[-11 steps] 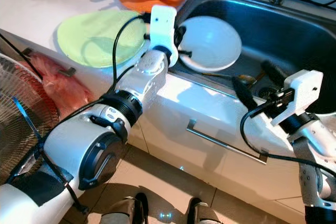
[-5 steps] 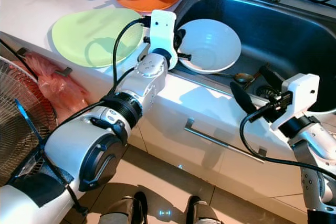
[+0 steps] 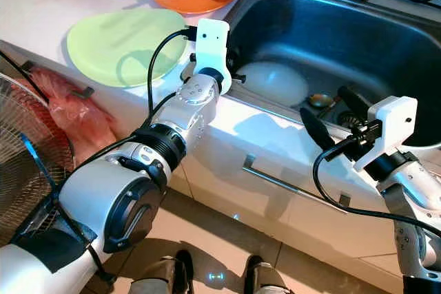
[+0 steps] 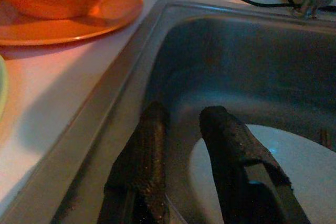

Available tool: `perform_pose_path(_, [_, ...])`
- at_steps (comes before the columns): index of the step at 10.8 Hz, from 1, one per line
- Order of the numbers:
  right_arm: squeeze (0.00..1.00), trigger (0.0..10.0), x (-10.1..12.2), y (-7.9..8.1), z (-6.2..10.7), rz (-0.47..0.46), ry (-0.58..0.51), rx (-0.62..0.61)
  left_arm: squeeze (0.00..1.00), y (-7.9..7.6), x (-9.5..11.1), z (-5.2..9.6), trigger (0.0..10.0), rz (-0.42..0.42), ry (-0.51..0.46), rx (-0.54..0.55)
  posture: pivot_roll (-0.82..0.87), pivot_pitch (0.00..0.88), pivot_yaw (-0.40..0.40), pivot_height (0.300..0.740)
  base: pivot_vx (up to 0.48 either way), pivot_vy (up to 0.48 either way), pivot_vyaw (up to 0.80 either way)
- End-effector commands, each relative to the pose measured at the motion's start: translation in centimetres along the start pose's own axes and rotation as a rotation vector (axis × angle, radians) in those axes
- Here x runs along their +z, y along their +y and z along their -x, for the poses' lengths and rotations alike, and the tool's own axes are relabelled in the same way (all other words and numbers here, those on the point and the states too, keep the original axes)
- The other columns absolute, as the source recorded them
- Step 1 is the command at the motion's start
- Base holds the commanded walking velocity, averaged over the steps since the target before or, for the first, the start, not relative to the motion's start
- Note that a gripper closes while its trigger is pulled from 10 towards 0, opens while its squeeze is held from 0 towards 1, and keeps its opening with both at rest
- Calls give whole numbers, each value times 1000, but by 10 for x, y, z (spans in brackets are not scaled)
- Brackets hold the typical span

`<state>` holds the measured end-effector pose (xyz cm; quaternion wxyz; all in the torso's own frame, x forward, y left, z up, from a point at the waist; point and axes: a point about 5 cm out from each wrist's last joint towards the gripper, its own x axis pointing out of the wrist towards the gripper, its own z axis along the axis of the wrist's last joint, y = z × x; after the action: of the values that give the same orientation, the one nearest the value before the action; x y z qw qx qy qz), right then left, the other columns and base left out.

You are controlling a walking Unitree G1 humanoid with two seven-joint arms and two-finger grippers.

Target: Kitchen organization

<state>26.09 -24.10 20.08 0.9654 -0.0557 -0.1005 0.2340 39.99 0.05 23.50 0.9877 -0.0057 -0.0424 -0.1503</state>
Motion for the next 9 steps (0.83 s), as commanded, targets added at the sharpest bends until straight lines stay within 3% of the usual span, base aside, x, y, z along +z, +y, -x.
perform_pose_path(1, [0,10000,0,2,0,-3,9,5,0,-19,-9,3,10000,22,34,-34,-192,241,2,740,0,0,0])
perform_pose_path(5, [0,10000,-1,2,-7,-11,-7,6,0,-12,5,0,10000,5,-30,-21,-143,236,9,740,0,0,0])
perform_pose_path(7, [0,10000,-3,6,-19,-32,-40,11,0,5,44,-5,10000,-32,-191,-17,-101,226,13,740,0,0,0])
perform_pose_path(9, [0,10000,-4,15,-36,-58,-74,41,0,30,71,-3,10000,-78,-315,6,-57,199,15,740,0,0,0])
